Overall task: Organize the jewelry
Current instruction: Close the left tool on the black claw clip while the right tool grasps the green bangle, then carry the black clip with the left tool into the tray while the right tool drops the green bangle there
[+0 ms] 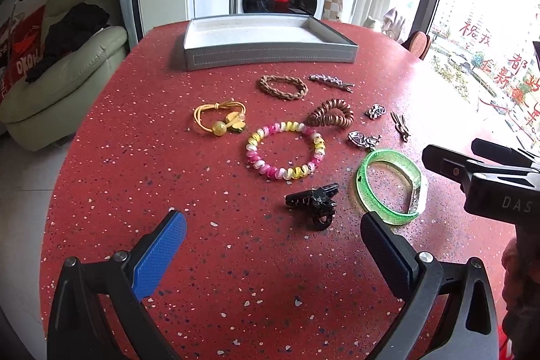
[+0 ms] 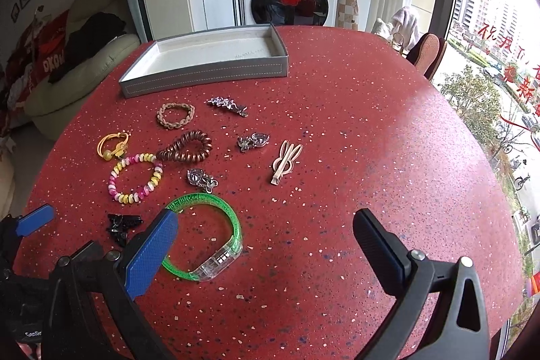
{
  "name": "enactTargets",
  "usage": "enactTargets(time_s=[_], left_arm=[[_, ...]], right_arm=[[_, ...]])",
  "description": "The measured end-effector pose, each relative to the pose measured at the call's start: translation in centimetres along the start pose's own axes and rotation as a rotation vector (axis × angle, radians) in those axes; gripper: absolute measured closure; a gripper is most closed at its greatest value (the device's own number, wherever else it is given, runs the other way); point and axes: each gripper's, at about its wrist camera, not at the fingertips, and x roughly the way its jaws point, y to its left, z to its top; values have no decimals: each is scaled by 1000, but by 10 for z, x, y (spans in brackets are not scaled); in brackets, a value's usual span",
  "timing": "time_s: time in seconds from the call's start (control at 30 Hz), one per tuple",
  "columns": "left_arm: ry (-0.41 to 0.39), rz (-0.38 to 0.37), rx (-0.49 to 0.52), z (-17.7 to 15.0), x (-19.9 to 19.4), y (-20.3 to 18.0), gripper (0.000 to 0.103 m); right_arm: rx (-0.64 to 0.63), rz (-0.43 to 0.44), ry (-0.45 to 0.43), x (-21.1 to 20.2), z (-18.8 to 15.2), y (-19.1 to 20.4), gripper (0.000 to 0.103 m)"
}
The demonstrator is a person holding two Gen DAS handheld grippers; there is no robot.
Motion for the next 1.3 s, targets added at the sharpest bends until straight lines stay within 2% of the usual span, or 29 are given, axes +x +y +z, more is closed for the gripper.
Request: enactTargets(time_s=[0.17,0.27,0.33,0.43,0.5,0.67,0.8,0.87,0.93,0.97,1.0,1.3], left_arm=[[33,-11,20,3,10,-5,0],[49,-12,27,7,16,-8,0],[57,-10,28,9,18,-9,0],[77,-5,32,12,24,-10,5],[87,2,28,12,28,-9,5],[79,26,63,12,30,-15,20],[77,31,74,14,29,-17,34],[73,37,76,14,28,-16,42],[68,36,74,14,27,-13,58],[66,31,71,14,27,-11,63],[66,22,69,14,26,-9,68],[43,-47,45,18,12,4,68]], right_arm=[[-57,27,98,21,9,1,3],[-102,34,154,33,11,6,15],[-115,40,189,40,11,7,29],[-122,66,234,49,9,7,41],[-132,64,240,51,7,8,44],[-153,71,253,51,9,13,54],[-176,80,255,48,9,18,69],[-182,89,255,46,8,21,78],[-192,95,253,45,7,24,91],[-194,96,253,44,6,25,93],[-196,94,250,43,5,25,94],[-131,135,212,31,12,14,95]])
